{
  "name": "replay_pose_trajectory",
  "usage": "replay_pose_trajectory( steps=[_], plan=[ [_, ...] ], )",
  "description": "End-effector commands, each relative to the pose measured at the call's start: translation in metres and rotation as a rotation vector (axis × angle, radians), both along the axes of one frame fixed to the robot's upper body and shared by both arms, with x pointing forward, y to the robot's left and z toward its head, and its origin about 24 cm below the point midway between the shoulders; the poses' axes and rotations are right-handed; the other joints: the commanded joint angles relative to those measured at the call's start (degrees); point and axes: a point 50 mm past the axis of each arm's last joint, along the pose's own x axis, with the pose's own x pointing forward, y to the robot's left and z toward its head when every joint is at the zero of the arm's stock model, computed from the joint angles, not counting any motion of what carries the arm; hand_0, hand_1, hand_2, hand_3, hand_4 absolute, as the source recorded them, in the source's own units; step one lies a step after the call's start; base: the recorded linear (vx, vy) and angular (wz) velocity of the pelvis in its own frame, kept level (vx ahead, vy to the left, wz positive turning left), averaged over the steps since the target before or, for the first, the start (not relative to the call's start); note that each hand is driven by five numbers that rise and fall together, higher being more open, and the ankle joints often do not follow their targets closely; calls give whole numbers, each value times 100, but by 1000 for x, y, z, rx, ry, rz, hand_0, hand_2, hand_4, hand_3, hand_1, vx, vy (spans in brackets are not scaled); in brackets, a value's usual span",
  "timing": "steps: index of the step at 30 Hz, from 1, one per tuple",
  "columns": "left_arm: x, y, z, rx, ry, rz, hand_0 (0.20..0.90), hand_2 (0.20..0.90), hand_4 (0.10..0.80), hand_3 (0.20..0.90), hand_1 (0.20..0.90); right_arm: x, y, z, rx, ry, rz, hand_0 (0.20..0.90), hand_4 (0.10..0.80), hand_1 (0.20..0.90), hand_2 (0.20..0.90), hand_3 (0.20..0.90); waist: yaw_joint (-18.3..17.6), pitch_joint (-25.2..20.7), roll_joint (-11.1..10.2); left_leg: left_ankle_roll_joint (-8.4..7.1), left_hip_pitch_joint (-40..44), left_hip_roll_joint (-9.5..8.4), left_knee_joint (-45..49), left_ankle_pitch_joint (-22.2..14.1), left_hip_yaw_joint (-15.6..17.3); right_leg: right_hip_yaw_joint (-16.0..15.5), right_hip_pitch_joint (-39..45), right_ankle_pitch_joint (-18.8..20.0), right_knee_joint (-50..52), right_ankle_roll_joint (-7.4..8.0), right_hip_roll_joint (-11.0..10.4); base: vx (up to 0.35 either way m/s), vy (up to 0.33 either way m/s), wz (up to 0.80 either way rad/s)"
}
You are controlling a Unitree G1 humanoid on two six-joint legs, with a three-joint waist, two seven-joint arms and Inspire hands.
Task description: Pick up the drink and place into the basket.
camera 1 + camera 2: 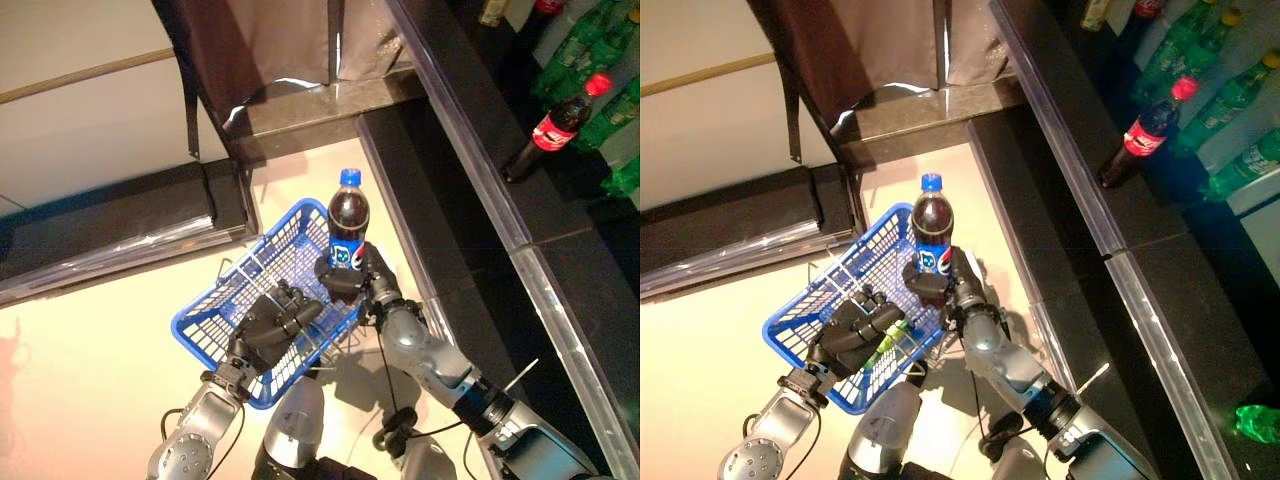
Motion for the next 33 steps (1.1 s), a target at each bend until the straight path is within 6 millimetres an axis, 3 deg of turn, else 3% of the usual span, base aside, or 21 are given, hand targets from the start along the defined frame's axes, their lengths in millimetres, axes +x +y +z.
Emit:
replay_pose_trajectory(
  steps=[1,6,14,19,22,24,33],
  plan=[
    [-16,-48,112,-261,-636,-371,300,300,100,200,300,-4,52,65,192,-297,169,300,100,300,300,200,-52,-926,-67,187,-620,-430,795,278,-98,-212,620,107,-444,-303,441,0,0,0],
    [-18,-50,112,-258,-644,-411,300,300,100,200,300,-1,55,49,151,-242,164,300,100,300,300,200,-6,-944,-36,184,-672,-477,761,284,-144,-237,598,121,-470,-293,431,0,0,0],
    [-17,-43,118,-258,-690,-414,300,300,100,200,300,5,53,8,113,-43,131,300,100,300,300,200,146,-921,2,198,-756,-557,704,238,-233,-335,545,133,-447,-280,389,10,3,5],
    [-19,-41,123,-255,-730,-432,300,300,100,200,300,-1,54,-19,228,158,126,300,100,300,300,200,223,-842,-9,203,-831,-589,656,218,-283,-397,490,146,-430,-277,381,-5,-17,10],
    [-21,-37,131,-261,-773,-446,300,300,100,200,300,-6,55,-35,400,306,95,300,100,300,300,200,281,-741,-31,199,-879,-598,604,237,-317,-436,454,156,-438,-281,404,-18,-36,11],
    [-22,-37,134,-276,-786,-469,300,300,100,200,300,-6,57,-40,498,365,71,300,100,300,300,200,324,-683,-39,162,-840,-571,635,81,-337,-367,465,44,-380,-235,439,40,-66,11],
    [-34,-54,144,-386,-830,-720,300,300,100,200,300,9,61,-34,725,456,82,300,100,300,300,200,323,-490,-134,183,-933,-539,489,142,-304,-346,305,146,-430,-216,465,5,-6,1]
  ],
)
